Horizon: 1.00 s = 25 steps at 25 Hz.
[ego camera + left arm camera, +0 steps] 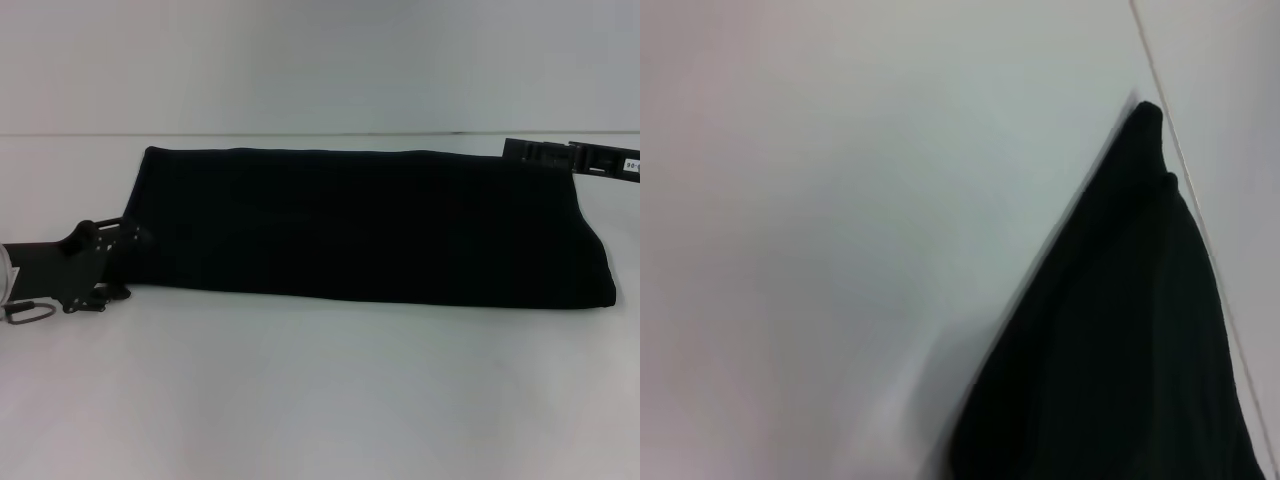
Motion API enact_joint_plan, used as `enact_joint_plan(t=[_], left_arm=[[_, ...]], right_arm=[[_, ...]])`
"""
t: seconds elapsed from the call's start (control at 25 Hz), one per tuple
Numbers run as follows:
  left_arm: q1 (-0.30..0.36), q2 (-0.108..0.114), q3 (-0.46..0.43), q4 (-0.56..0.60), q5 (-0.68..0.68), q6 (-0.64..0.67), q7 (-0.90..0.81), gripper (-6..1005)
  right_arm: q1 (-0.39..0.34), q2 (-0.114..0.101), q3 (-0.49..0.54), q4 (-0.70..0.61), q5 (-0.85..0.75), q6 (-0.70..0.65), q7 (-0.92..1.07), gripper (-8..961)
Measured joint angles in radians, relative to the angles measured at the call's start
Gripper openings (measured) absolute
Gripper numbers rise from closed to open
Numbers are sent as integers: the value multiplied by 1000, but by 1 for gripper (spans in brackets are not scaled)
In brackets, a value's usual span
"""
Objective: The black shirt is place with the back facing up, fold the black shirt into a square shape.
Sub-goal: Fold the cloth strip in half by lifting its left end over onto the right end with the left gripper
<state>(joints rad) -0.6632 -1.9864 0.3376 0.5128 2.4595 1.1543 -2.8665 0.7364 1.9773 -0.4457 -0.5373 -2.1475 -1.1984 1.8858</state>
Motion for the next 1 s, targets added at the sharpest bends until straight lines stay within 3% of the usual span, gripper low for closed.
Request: enact_joint_plan(t=[1.0], left_arm=[[7,-5,-45,-40,-39,-69,-58,875]], right_arm=[[2,-3,4,-4,11,0,1,886]])
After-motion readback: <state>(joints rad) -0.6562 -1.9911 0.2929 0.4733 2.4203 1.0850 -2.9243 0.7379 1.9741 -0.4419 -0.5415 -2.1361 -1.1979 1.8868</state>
